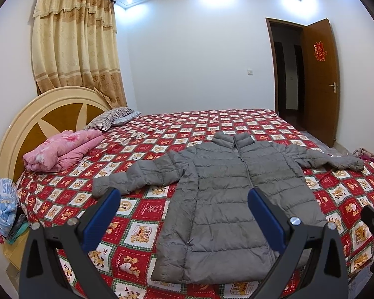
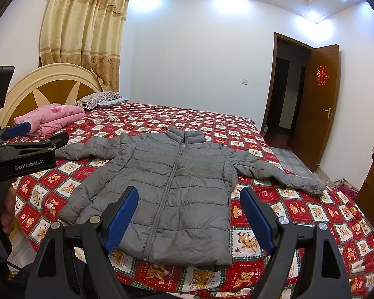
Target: Fold large clothes
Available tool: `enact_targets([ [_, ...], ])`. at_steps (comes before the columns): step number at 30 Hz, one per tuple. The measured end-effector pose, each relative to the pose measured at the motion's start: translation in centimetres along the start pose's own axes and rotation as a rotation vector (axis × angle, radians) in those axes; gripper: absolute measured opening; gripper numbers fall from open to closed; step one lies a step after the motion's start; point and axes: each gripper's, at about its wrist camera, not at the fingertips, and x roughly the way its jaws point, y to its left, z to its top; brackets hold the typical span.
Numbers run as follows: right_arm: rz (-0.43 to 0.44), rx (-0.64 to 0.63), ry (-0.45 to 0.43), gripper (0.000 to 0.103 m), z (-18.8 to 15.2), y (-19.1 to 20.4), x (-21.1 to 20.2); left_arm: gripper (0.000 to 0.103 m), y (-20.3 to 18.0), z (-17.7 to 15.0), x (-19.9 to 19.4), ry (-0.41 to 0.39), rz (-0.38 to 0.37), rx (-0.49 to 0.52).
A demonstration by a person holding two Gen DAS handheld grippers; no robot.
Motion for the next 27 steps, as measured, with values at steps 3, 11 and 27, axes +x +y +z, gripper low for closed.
enact_targets([
  [3, -0.001, 0.001, 0.001, 0.084, -0.01, 0.02, 0.09, 0.103, 0.00, -0.03, -0.02, 0.000, 0.002, 0.001],
  [11, -0.001, 0.002, 0.001, 0.084, -0.12, -0.10, 0.04, 0.103, 0.00, -0.07, -0.03, -0.002, 0.001, 0.002],
  [27, -0.001, 0.003, 0.002, 0.084, -0.14, -0.14, 0.08, 0.103, 0.17, -0.19, 0.00, -0.002, 0.003, -0.002],
])
